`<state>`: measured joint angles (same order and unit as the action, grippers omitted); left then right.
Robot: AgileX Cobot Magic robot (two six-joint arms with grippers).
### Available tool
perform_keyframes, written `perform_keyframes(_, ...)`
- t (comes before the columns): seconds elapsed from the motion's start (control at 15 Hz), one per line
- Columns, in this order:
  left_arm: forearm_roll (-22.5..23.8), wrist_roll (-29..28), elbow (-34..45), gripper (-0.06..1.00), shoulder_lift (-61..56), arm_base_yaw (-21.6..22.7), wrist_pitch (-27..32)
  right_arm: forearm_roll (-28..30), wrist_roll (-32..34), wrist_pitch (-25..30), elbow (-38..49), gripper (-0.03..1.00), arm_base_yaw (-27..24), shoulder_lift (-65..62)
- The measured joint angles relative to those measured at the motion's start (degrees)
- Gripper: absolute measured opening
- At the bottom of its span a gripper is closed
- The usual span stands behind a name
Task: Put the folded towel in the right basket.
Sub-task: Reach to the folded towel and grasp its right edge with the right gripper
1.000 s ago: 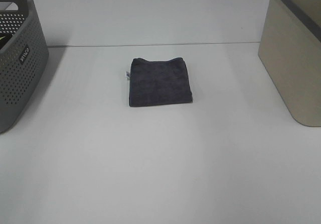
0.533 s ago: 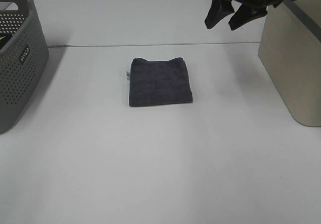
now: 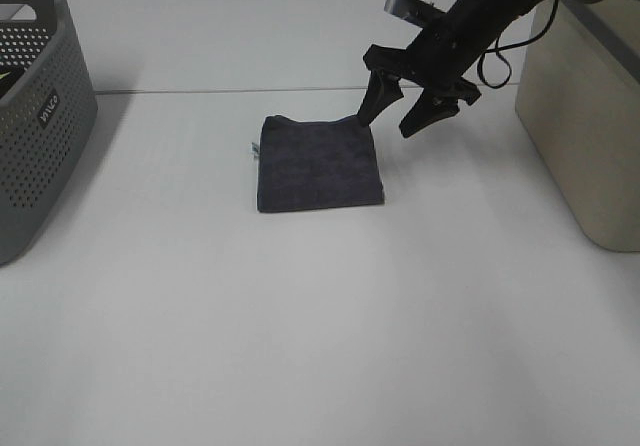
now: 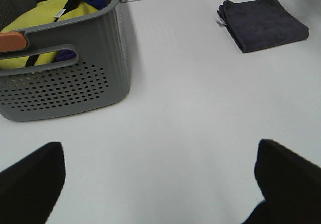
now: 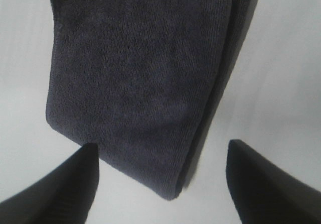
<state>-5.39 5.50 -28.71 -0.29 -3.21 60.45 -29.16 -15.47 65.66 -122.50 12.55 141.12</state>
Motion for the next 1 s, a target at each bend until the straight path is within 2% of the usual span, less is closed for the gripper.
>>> perform_keyframes(0.2, 0.0, 0.0, 0.0, 0.98, 0.0, 0.0, 0.0, -2.8, 0.3, 2.9, -6.8, 0.68, 0.0, 7.2)
perform_keyframes(0.4, 0.0, 0.0, 0.0, 0.98, 0.0, 0.0, 0.0, -4.5, 0.3, 2.8, -8.1, 0.68, 0.0, 10.1)
perform_keyframes(0.67, 0.0, 0.0, 0.0, 0.98, 0.0, 0.0, 0.0, -4.8, 0.3, -0.6, -8.2, 0.68, 0.7, 10.7)
perform_keyframes(0.8, 0.0, 0.0, 0.0, 0.98, 0.0, 0.0, 0.0, -3.3, 0.4, -0.7, -8.8, 0.68, 0.7, 10.7)
perform_keyframes(1.0, 0.0, 0.0, 0.0, 0.98, 0.0, 0.0, 0.0, 2.2, 2.0, 0.8, -11.5, 0.68, 0.6, 10.7)
